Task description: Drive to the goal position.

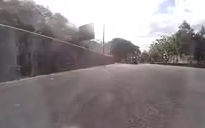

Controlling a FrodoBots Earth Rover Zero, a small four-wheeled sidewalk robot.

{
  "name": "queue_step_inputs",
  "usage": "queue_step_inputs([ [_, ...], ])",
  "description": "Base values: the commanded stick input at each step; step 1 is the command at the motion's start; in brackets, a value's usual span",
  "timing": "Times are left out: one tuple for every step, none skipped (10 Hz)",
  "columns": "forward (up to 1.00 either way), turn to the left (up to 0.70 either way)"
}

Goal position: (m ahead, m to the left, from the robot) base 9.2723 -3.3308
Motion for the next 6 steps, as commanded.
queue_step_inputs([
  [0.7, 0.0],
  [0.7, 0.0],
  [0.7, 0.0],
  [0.7, 0.0],
  [0.7, 0.0],
  [0.7, 0.0],
])
